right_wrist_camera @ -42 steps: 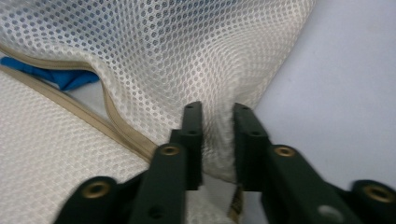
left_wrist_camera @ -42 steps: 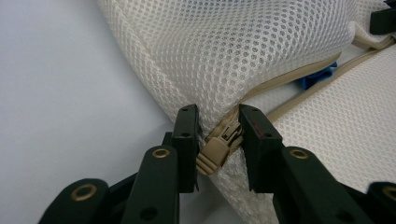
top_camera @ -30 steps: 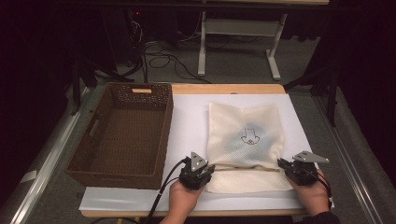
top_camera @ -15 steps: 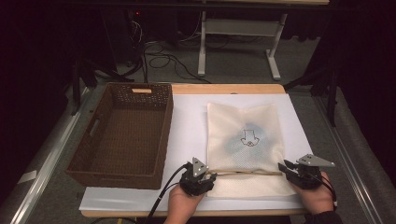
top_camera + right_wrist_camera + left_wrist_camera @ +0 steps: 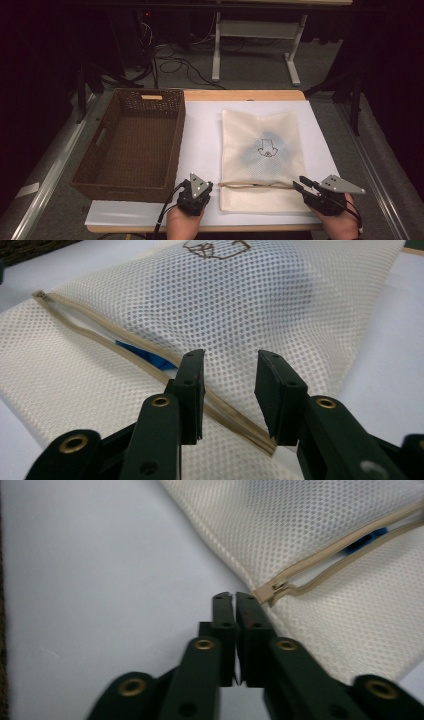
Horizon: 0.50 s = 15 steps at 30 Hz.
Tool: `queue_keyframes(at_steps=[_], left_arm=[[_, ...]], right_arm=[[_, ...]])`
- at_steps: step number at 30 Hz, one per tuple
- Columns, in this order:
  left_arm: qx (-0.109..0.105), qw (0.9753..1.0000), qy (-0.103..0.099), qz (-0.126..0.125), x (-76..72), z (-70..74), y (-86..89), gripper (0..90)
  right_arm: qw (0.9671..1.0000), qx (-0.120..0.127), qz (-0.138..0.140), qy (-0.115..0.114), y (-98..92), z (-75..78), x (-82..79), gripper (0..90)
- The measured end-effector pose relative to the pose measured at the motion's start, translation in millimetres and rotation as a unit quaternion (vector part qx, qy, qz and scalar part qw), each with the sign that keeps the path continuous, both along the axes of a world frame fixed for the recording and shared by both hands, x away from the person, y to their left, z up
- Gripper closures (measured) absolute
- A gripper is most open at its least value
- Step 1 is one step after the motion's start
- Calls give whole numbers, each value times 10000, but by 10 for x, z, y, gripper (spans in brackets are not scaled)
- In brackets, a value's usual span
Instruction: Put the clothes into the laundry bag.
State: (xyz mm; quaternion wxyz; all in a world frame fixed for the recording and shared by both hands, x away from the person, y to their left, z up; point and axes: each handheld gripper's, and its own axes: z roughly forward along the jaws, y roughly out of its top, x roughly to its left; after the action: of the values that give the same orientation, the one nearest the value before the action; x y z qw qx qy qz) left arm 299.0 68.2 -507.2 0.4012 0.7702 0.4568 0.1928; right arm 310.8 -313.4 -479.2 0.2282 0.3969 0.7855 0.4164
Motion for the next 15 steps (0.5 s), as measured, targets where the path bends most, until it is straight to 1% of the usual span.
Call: queue_keyframes(at_steps=[1, 2, 4, 5, 6, 8, 9, 12, 15], left_arm=[[120, 9999, 18, -11, 13, -39, -13, 898], [215, 9997, 83, -65, 25, -77, -27, 898], [199, 9994, 198, -213, 42, -134, -72, 895], [257, 9991, 210, -279, 37, -148, -111, 894], [316, 9988, 201, -322, 32, -157, -153, 890], [414, 9987, 120, -257, 36, -156, -216, 875], [407, 9989, 120, -205, 56, -157, -234, 864], [422, 9990, 3, -153, 110, -176, -266, 838], [384, 9992, -90, -76, 138, -173, -276, 834]], right_arm=[[10000, -16, 37, -14, 15, -4, 6, 659], [10000, -16, 37, 24, 30, -9, 6, 660], [10000, -36, 80, 21, 46, -19, 17, 661], [10000, -30, 79, 21, 47, -19, 21, 661], [10000, -24, 73, 29, 45, -18, 23, 662], [10000, 3, 65, 51, 45, -19, 25, 662], [10000, 4, 65, 54, 45, -20, 27, 662], [10000, 17, 64, 71, 48, -20, 28, 662], [9999, -7, 99, 39, 49, -22, 32, 664]])
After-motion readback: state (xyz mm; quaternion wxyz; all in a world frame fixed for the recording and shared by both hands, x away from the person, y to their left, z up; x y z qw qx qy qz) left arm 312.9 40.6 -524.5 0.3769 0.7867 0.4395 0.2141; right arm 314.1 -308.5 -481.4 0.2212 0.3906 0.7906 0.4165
